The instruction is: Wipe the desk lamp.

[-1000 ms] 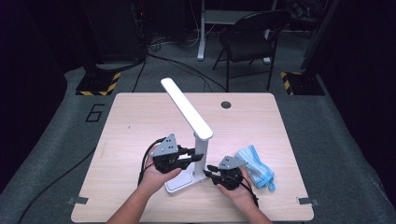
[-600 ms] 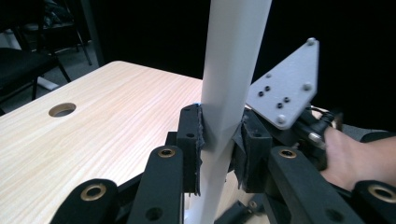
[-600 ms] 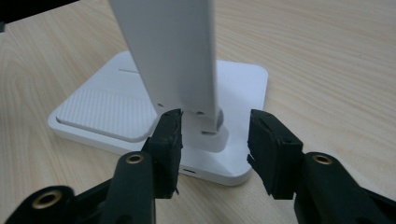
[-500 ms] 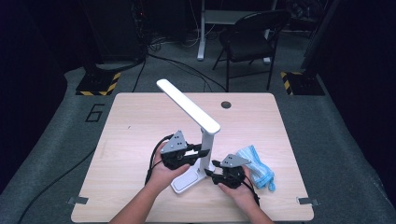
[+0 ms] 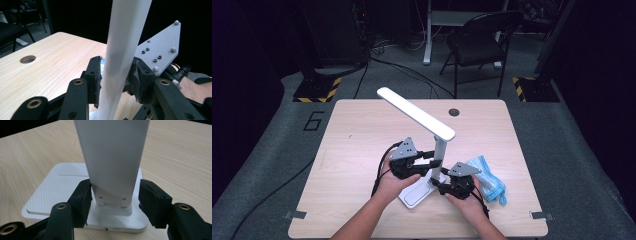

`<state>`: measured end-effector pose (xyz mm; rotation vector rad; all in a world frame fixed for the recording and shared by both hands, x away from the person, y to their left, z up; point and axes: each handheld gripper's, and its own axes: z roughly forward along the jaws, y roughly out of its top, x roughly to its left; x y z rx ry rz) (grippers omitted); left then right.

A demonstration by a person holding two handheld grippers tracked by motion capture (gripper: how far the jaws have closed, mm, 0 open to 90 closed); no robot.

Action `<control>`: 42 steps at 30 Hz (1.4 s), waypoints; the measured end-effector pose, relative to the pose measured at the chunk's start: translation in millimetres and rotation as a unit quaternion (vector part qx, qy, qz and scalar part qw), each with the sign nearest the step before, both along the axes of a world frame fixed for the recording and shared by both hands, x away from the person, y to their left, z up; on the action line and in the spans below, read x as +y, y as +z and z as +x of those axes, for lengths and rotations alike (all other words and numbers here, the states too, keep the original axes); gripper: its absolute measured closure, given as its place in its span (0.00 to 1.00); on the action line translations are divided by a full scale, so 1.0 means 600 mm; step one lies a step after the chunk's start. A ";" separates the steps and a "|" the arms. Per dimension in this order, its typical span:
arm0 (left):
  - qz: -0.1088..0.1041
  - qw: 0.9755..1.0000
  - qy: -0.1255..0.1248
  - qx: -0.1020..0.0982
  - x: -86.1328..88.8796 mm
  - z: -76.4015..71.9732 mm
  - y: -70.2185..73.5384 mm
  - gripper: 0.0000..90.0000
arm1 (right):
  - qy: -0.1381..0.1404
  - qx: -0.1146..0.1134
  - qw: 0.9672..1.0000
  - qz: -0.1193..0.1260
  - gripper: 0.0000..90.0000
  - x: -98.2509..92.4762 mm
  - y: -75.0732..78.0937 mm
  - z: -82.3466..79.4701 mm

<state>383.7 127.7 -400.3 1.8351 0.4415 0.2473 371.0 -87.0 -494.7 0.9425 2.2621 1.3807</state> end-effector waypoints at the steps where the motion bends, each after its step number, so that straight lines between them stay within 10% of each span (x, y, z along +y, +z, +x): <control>1: 0.000 1.000 0.000 0.000 0.004 -0.002 0.001 0.67 | 0.002 -0.002 1.000 -0.001 0.49 0.001 0.002 0.001; 19: 0.020 0.998 0.051 0.024 0.098 -0.007 -0.042 0.55 | 0.011 -0.028 1.000 -0.008 0.58 0.024 0.009 0.012; 42: 0.055 0.992 0.098 0.061 0.116 -0.009 -0.130 0.47 | 0.019 -0.003 1.000 -0.012 0.56 0.009 0.015 0.049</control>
